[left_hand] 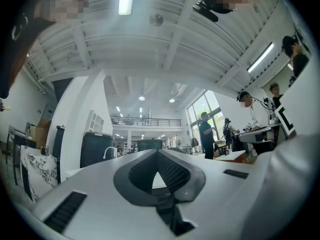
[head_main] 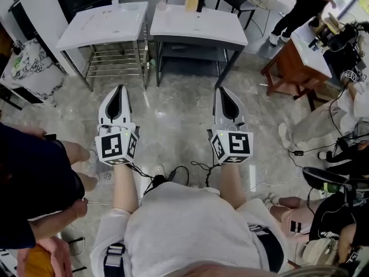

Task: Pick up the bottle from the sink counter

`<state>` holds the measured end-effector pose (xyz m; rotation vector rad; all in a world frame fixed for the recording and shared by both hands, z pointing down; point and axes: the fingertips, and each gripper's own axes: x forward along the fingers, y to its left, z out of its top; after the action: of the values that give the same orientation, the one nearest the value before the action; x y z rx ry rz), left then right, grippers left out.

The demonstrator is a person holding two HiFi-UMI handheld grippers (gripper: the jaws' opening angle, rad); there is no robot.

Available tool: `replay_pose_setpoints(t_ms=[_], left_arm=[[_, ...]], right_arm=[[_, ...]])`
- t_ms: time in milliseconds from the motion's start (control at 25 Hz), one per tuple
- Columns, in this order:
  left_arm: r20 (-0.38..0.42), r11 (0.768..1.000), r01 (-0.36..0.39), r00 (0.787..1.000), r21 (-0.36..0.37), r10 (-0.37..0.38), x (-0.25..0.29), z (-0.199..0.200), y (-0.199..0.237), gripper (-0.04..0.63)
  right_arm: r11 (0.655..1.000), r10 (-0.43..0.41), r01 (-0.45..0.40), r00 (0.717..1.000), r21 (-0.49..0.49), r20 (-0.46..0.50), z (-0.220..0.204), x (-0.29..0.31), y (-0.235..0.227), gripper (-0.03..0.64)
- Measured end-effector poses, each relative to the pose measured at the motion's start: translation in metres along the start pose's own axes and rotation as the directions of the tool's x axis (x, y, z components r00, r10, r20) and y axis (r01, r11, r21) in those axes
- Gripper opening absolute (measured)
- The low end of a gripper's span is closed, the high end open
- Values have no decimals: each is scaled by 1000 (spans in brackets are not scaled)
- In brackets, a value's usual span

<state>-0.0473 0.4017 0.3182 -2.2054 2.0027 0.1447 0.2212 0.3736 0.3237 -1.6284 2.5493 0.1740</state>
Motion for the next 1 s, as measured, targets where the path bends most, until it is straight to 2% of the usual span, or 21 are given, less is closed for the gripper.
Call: replay_pose_setpoints(t_ms=[320, 640, 1000], left_arm=[[16, 1000, 16, 1000, 4, -16, 34, 6, 48, 8], [8, 997, 73, 997, -3, -73, 67, -1, 89, 8], [-4, 995, 91, 996, -30, -91, 95, -20, 99, 8]], right_arm=[[999, -33, 32, 999, 24, 21, 4, 42, 19, 11], [998, -64, 63, 997, 22, 38, 5, 77, 50, 11], [996, -87, 86, 996, 22, 14, -12, 102, 42, 11]])
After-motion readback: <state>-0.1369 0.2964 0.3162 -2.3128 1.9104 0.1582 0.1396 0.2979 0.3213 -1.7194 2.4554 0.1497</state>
